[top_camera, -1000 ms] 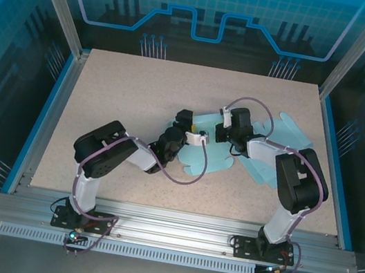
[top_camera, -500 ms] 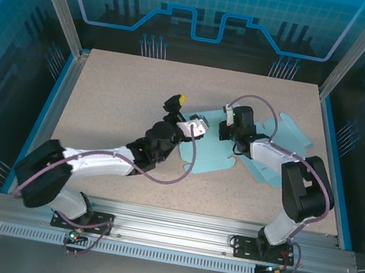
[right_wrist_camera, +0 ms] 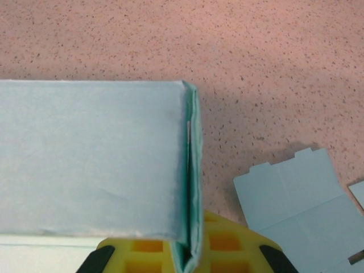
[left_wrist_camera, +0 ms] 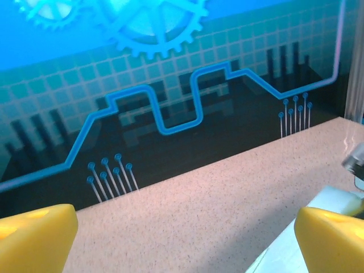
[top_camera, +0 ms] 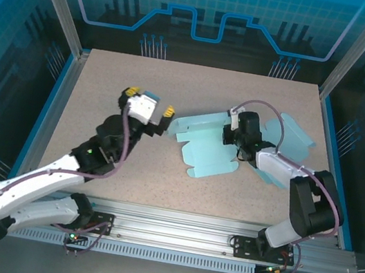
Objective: Fold the paper box
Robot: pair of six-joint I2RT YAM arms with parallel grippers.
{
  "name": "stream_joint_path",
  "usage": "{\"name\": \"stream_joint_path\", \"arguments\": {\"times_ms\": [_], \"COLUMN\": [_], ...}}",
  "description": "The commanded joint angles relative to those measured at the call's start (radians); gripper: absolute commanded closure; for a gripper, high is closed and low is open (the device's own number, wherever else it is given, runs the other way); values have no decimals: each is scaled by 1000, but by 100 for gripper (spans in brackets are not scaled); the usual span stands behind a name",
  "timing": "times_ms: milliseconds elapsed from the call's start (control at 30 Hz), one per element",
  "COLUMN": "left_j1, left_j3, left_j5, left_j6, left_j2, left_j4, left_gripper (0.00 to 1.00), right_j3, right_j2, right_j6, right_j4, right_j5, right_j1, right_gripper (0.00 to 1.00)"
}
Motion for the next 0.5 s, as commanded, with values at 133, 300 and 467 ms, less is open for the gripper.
{"name": "stream_joint_path", "arguments": {"times_ms": [133, 300, 467], "left_j1": [43, 84, 223], "left_j3": [-150, -233, -231], "left_j5": [-79, -67, 79], "left_j6": [-339, -461, -576], "left_j2": [-185, -245, -205], "left_j4": [-212, -246, -315], "left_gripper": [1, 1, 1], "right_j3": [-20, -21, -19], "right_j2": [-35, -17, 2], "right_j6": [17, 27, 39], "right_j4": [60, 74, 75], "right_j5": [-13, -49, -59], "right_j1": [-17, -27, -35], "right_gripper": [100, 100, 100]}}
